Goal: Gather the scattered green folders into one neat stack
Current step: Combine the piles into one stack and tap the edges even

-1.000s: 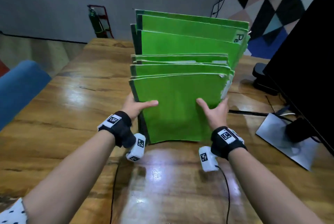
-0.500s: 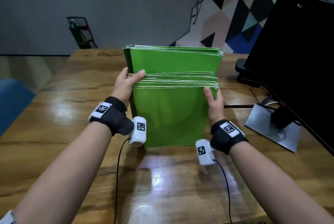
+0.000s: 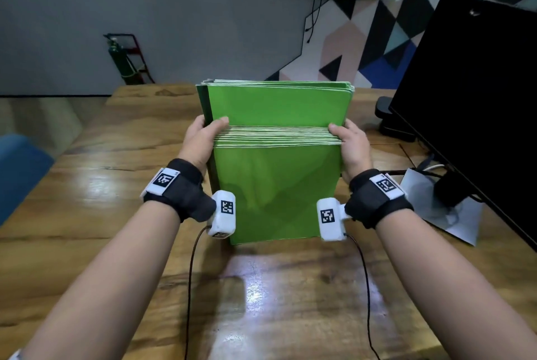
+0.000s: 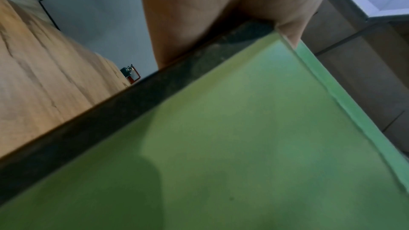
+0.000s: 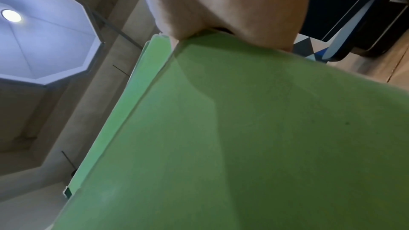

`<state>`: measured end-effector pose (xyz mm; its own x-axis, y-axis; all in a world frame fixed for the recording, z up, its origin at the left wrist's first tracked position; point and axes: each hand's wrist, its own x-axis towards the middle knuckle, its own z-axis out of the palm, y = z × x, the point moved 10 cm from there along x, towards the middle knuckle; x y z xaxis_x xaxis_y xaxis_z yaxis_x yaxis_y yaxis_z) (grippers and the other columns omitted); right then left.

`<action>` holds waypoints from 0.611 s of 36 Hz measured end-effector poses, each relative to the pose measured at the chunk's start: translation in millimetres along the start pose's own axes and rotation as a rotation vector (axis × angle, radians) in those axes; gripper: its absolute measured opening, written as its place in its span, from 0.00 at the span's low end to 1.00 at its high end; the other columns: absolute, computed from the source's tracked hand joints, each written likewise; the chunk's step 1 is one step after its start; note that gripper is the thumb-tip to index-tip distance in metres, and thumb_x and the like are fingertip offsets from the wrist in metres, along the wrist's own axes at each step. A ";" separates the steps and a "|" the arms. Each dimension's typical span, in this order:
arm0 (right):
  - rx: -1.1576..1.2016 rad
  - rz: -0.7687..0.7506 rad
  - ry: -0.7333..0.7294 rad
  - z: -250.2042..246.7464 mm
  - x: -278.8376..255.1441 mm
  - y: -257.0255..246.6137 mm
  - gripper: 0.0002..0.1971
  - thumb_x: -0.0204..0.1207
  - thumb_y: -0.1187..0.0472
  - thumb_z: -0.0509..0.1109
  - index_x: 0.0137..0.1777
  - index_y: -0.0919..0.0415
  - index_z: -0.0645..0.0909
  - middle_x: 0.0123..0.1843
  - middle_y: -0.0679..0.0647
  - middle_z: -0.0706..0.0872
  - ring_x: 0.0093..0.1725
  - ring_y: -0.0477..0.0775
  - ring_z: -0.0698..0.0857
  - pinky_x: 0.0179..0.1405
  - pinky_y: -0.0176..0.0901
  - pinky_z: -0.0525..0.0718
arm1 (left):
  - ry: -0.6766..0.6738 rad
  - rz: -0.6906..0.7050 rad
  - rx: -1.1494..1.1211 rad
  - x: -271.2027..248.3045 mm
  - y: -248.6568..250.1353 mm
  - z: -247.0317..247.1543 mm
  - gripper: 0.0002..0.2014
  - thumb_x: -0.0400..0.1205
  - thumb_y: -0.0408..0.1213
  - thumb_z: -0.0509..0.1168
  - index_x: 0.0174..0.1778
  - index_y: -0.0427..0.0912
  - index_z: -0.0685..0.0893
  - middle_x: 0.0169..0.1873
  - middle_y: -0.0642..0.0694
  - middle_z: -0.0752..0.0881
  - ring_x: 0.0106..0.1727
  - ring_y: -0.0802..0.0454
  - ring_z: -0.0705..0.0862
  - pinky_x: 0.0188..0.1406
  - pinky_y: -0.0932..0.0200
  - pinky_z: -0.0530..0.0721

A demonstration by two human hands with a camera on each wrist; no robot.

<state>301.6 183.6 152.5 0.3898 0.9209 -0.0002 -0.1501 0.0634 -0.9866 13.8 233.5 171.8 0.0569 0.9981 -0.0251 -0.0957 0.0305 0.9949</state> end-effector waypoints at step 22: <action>0.163 0.319 0.013 -16.2 -36.3 106.8 0.35 0.81 0.33 0.45 0.44 0.49 0.92 0.50 0.54 0.92 0.51 0.54 0.89 0.58 0.52 0.82 | -0.055 -0.019 -0.146 -9.1 7.6 5.4 0.27 0.80 0.56 0.60 0.69 0.42 0.80 0.65 0.42 0.84 0.67 0.42 0.80 0.72 0.43 0.72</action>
<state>286.1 150.7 44.5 0.3112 0.8993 -0.3071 -0.4085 -0.1652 -0.8977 17.9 224.4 180.1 0.1136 0.9929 -0.0347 -0.2372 0.0610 0.9695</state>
